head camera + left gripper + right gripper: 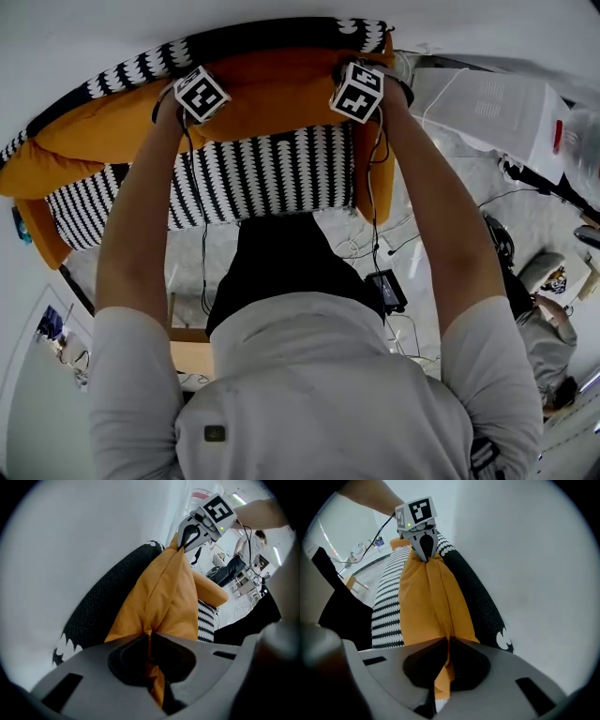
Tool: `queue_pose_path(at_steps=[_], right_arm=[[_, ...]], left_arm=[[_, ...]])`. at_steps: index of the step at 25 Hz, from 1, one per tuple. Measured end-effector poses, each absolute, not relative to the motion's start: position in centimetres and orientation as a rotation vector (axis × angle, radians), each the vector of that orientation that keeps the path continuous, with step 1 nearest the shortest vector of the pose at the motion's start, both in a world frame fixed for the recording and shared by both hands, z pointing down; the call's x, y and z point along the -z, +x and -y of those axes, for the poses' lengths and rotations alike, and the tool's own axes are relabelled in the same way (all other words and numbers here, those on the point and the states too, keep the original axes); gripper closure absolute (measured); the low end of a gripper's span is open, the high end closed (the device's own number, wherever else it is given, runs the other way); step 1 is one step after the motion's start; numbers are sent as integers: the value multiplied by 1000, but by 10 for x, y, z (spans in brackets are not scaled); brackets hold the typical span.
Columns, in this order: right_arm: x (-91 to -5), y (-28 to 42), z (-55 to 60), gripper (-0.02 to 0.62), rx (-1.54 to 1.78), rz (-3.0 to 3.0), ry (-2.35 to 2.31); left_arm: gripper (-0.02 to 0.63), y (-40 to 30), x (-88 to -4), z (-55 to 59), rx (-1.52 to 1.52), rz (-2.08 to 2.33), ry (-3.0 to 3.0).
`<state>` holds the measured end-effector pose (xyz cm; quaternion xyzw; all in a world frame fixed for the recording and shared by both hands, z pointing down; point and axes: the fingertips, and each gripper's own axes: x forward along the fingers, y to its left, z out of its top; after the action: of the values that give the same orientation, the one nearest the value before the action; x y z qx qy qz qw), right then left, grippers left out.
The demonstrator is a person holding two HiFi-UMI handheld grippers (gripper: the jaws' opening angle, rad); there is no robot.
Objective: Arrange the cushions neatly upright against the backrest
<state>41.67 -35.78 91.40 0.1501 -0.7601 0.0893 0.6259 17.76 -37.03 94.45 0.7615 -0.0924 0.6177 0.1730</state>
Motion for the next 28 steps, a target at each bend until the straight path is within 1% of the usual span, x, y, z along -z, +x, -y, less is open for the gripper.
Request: queue_pose_path(at_steps=[4,9,14,16,17,20,28], right_arm=[[-921,416,359,566,-218,1740,359],[-921,418,366,555,-185,1721,402],[-912,422,371,470,-169,1725,448],[-906,423,373,432,-160,1726,462],[-901,422,373,423,-162,1730,468],[-884,416,374,414,-164,1749,499],[-844,404,358,414,-219,1799,580]], left_arm=[[588,179,-953,371,-1744,274,2161],[586,189,-937,390,-1667,342,2245],[566,185,-923,387,-1620,372,2219],[542,189,-910,393,-1618,383,2267],[529,190,-904,395,-1612,395,2284],[502,184,-891,396,-1578,429,2284],[502,180,-843,388,-1480,544,2324]])
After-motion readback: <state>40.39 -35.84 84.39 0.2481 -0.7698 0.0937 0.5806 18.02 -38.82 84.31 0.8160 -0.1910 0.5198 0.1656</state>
